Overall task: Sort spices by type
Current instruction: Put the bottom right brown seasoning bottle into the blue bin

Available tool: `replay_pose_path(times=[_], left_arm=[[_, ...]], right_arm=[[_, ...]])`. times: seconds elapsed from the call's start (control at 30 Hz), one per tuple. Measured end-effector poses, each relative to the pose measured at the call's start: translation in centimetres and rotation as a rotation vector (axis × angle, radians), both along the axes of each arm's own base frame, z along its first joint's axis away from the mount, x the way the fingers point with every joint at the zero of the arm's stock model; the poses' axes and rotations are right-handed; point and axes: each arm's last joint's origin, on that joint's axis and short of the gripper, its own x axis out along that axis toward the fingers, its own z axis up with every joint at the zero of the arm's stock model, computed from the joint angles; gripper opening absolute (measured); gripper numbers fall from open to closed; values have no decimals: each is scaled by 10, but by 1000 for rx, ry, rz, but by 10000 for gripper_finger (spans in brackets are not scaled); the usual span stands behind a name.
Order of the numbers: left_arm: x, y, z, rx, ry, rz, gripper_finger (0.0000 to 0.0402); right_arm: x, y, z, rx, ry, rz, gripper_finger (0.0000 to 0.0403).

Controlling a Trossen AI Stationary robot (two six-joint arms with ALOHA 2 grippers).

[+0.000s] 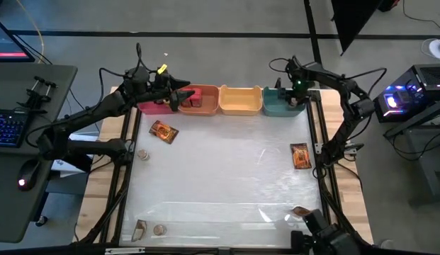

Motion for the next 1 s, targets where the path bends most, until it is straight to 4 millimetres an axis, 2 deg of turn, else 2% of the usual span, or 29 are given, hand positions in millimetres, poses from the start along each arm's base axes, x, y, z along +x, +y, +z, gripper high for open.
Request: replay_pose_path(times=[0.33, 0.8, 1.0], left_arm=[[0, 0, 0, -2, 3, 0, 269], [0, -2, -5, -40, 40, -38, 269], [-1, -2, -8, -59, 66, -38, 269]], right_arm=[[0, -3, 15, 15, 3, 16, 187], [0, -2, 15, 11, 33, 28, 188], [6, -2, 8, 16, 74, 29, 188]])
